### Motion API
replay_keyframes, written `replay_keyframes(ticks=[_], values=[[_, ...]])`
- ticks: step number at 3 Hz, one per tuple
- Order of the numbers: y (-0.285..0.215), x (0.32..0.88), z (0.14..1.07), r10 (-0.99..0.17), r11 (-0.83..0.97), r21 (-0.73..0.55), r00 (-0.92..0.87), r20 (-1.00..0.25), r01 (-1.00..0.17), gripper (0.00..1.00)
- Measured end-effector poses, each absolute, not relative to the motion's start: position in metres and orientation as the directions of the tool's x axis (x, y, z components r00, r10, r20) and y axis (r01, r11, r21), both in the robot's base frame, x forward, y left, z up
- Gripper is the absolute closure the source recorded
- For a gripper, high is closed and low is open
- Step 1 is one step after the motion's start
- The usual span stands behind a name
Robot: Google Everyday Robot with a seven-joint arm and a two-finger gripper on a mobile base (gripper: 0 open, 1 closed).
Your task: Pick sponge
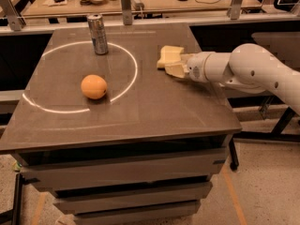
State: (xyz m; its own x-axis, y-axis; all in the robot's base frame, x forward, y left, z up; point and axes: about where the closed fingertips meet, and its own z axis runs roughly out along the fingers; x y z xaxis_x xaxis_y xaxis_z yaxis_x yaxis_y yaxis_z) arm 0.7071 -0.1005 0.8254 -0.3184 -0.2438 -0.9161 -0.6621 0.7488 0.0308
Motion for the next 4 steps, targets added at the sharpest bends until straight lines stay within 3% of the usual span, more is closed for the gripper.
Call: replay_keyframes(ticks=[2, 4], values=[[-0.088, 0.706, 0.841, -0.244, 0.704, 0.034, -0.287, -0.926, -0.709, 1.0], [-0.026, 0.702, 0.93, -0.207, 0.433, 0.011, -0.112, -0.972, -0.901, 1.0]])
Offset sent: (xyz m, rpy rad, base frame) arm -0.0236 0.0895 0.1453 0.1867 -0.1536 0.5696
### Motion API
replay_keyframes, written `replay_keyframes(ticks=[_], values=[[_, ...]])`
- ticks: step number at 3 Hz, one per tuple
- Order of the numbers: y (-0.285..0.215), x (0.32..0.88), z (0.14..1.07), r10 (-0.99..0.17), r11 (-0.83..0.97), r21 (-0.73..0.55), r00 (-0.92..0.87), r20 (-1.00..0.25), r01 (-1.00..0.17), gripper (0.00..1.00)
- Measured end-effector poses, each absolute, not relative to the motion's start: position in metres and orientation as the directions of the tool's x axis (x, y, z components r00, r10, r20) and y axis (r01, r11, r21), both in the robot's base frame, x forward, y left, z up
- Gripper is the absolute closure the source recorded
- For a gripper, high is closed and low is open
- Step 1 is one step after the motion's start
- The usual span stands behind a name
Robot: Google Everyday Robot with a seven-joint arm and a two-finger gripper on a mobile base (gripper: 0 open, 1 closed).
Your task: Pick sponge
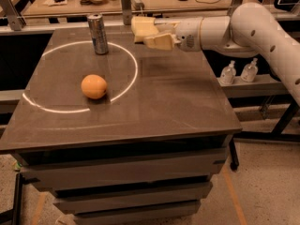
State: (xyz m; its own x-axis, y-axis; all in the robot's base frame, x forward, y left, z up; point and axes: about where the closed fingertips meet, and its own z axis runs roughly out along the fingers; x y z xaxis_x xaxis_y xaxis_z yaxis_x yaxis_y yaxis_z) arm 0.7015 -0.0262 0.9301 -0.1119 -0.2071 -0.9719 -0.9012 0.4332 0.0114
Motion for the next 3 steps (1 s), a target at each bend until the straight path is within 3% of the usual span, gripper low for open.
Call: replay_keyframes(ticks=[2, 3], values=[[-0.0135, 0.6886, 0.9447, -0.226, 0.333, 0.053, -0.135, -0.965, -0.941, 1.0], [-0.0101, 0.6883, 0.944, -0.226, 0.328, 0.055, -0.135, -0.965, -0.943, 0.82]])
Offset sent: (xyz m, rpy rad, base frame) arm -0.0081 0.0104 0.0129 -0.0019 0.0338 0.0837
